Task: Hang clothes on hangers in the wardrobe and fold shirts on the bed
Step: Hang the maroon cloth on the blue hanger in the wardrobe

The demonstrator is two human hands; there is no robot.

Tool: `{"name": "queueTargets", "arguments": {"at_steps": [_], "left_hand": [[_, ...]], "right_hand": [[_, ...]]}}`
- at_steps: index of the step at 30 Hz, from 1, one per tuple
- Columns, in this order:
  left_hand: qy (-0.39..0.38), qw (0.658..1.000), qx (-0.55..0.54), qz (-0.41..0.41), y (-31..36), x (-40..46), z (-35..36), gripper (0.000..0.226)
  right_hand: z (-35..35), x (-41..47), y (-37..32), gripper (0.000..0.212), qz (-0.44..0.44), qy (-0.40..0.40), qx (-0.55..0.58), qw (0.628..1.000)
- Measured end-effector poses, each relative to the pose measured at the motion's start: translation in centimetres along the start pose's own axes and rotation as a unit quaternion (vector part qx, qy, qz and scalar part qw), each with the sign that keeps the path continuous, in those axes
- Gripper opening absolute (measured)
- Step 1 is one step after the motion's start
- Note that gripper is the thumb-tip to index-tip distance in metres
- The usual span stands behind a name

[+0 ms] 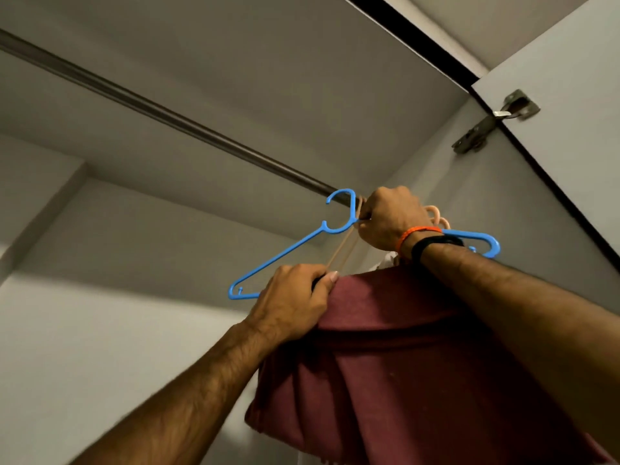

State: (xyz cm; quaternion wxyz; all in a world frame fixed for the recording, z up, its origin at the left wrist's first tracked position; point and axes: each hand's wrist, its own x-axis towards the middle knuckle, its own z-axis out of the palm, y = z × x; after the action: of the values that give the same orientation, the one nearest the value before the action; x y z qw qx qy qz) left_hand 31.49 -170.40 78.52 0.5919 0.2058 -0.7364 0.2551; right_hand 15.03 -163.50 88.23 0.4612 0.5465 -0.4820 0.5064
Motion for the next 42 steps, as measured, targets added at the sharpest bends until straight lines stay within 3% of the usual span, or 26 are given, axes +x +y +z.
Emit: {"name": "queueTargets", "arguments": {"at_steps": [9,17,25,32,42], "left_hand": [[0.051,0.998,0.002,0.034,-0.5,5.1,1.7,0.047],[0.072,0.997,0.018,0.012,-1.1,8.4,1.9,0.048],[0.044,0.997,0.037,-0.046,-2.1,8.7,2.8,0.045],[0.015,0.999,0.032,-0.036,-3.0,6.5,3.3,0.044],[0.029,0.998,0.049,-0.036,-3.9,6.4,2.9,0.041]], "right_hand": [[0.2,4.0,1.5,0.023,-0.007,0.044,-0.009,0.999],[0.4,7.0,1.0,0.035,-0.017,0.034,-0.011,0.999],[3.2,8.0,0.6,0.027,-0.03,0.005,-0.029,0.999],[4.0,6.8,1.1,0.028,-0.038,-0.008,-0.002,0.999],[2.8,5.7,0.2,0.024,-0.053,-0.023,-0.052,0.997]]}}
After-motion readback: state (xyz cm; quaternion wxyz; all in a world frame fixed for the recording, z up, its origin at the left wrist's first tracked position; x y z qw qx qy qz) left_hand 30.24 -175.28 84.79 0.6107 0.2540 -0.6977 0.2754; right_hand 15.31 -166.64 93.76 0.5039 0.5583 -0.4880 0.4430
